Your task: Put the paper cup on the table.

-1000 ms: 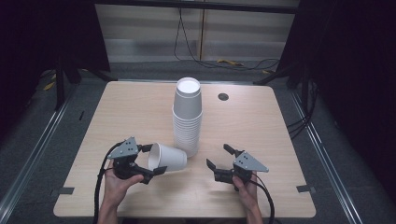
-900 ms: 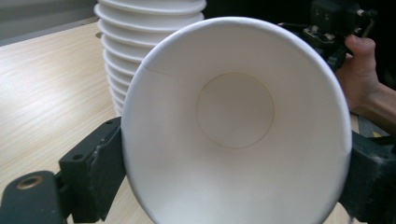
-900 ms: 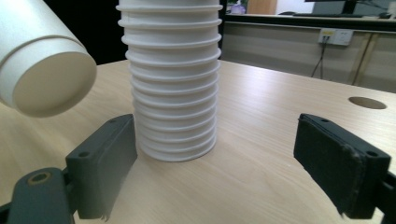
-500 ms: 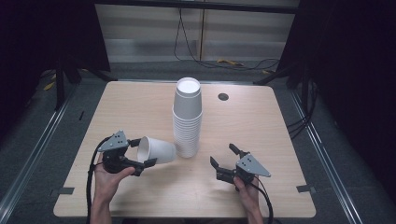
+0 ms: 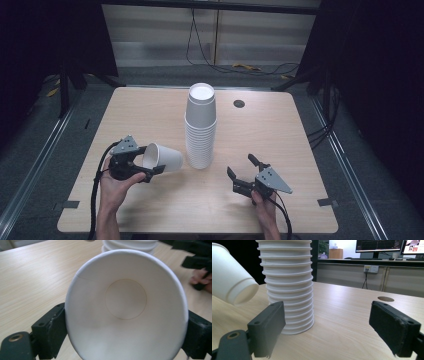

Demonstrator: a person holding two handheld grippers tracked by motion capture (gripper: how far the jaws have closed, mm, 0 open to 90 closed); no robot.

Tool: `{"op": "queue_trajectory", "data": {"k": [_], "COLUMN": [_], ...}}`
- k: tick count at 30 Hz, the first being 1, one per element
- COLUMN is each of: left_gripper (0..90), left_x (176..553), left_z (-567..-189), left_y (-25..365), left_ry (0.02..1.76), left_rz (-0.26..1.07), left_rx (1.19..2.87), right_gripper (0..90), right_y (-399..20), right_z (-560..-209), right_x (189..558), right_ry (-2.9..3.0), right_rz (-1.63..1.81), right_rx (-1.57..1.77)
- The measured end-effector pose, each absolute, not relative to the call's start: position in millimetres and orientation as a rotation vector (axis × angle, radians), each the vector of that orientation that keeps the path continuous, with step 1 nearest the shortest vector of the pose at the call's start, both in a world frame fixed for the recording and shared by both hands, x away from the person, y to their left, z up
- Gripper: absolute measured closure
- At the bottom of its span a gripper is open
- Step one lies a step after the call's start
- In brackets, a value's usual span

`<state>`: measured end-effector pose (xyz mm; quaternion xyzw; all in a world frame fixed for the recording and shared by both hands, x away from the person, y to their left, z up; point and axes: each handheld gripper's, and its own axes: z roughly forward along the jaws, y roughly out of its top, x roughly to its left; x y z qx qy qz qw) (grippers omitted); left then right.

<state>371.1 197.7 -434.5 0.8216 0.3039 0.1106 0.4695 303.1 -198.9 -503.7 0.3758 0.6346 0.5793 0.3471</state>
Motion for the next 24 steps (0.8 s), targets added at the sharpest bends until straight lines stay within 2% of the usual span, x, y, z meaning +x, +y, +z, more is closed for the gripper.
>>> {"op": "queue_trajectory", "data": {"k": [12,15,24], "left_gripper": [10.3,10.2,10.1], "left_x": [387,392,416], "left_z": [-421,-418,-425], "left_y": [196,196,189], "left_ry": [0.801,0.774,0.870], "left_rz": [0.326,0.335,0.351], "left_rx": [2.107,2.154,2.306], "right_gripper": [13.1,13.2,13.3], "right_y": [-199,-199,-199], "right_z": [-504,-504,-504], "right_x": [302,302,302], "right_ry": [1.649,1.655,1.654], "right_rz": [1.501,1.499,1.499], "right_rx": [0.966,0.952,0.953]}}
